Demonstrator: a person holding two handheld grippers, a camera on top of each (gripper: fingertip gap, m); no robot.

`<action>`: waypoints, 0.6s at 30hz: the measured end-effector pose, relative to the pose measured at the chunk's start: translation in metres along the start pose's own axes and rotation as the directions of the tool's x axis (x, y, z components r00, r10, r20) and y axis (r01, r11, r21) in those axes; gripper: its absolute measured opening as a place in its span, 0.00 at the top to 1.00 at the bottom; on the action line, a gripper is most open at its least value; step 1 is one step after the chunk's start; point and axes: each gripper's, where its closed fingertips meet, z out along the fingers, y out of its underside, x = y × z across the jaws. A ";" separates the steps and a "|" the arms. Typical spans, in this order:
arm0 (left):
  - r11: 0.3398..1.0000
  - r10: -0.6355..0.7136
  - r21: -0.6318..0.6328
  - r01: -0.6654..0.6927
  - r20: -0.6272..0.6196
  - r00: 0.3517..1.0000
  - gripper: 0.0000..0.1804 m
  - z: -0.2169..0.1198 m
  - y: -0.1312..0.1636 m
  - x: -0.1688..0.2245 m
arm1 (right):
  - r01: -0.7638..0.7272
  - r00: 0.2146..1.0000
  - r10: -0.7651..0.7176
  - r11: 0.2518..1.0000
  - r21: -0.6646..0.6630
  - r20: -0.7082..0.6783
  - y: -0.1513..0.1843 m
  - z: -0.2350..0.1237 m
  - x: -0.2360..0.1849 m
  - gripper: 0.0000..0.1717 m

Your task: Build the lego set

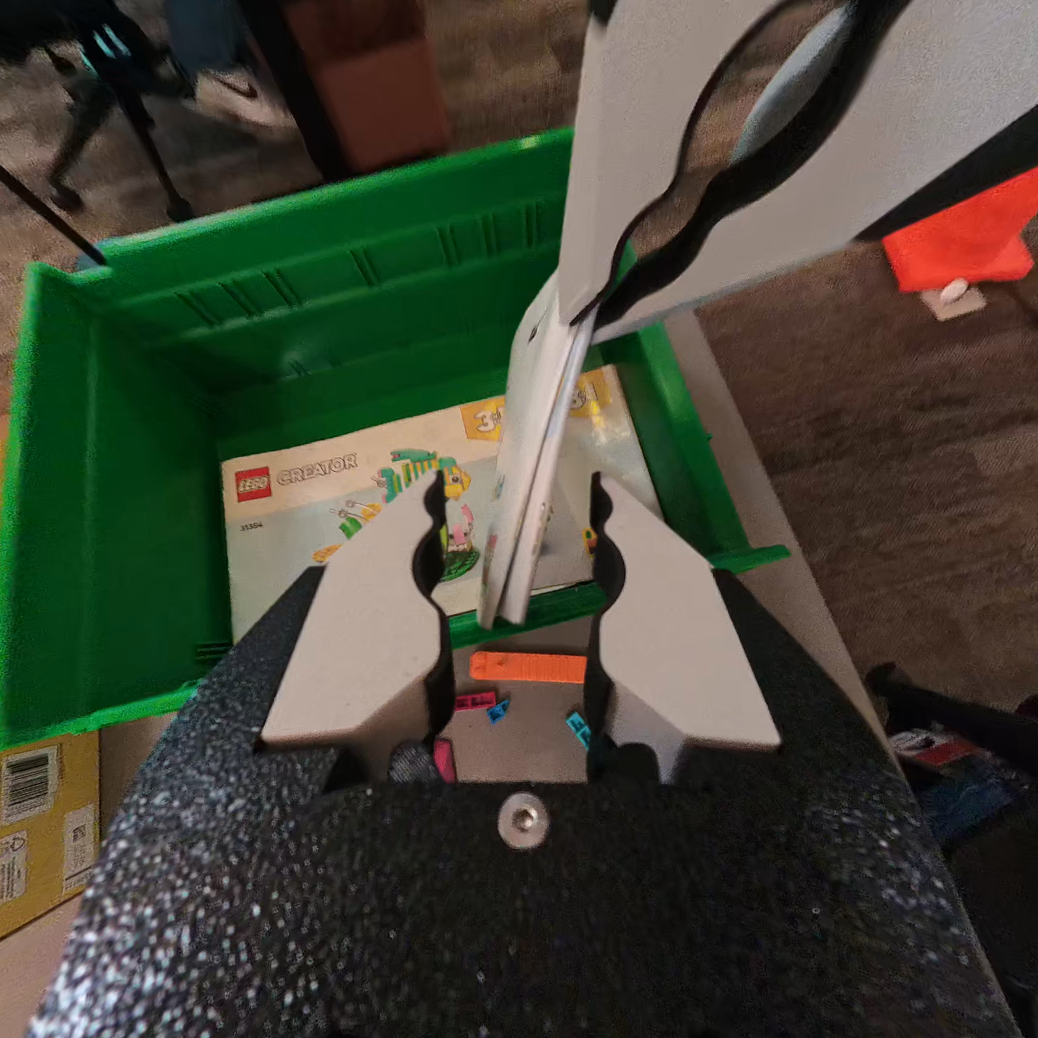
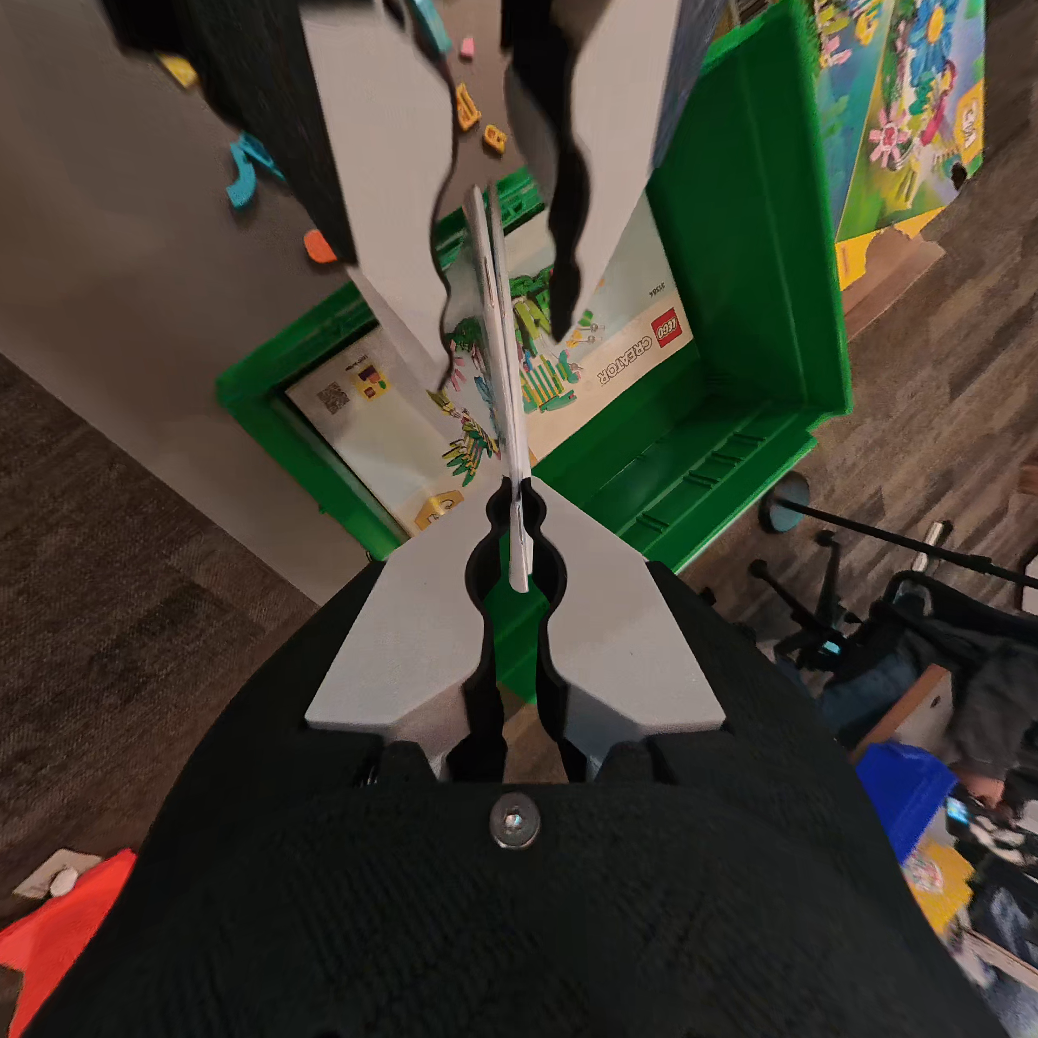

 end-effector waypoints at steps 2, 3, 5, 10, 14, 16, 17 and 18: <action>0.999 0.040 -0.031 -0.039 0.024 0.999 0.96 0.010 0.003 0.003 | -0.022 1.000 0.022 0.999 0.026 -0.009 -0.002 -0.005 -0.001 0.99; 0.997 0.071 -0.015 -0.070 0.078 0.994 0.98 0.009 0.000 -0.001 | -0.032 0.999 0.033 0.999 0.033 -0.041 -0.003 -0.008 0.003 0.99; 0.995 0.088 0.041 -0.095 0.147 0.985 0.99 -0.002 -0.009 -0.005 | -0.080 0.988 0.094 0.990 0.117 -0.124 -0.014 -0.021 0.014 0.97; 0.907 -0.086 0.420 -0.032 0.259 0.962 0.99 -0.091 -0.033 -0.014 | -0.052 0.860 0.357 0.774 0.631 -0.366 -0.082 -0.138 0.030 0.67; 0.733 -0.167 0.678 -0.059 0.262 0.951 1.00 -0.204 -0.012 0.007 | 0.000 0.740 0.624 0.371 0.929 -0.249 -0.123 -0.210 -0.003 0.44; 0.661 -0.171 0.745 -0.087 0.262 0.950 1.00 -0.259 0.010 0.028 | -0.036 0.751 0.659 0.112 0.993 -0.047 -0.148 -0.214 -0.022 0.39; 0.636 -0.177 0.767 -0.089 0.257 0.950 1.00 -0.284 0.023 0.040 | -0.089 0.781 0.621 0.016 0.996 0.060 -0.165 -0.206 -0.033 0.33; 0.614 -0.182 0.784 -0.090 0.251 0.951 1.00 -0.309 0.037 0.054 | -0.169 0.806 0.568 -0.049 0.984 0.166 -0.184 -0.193 -0.042 0.29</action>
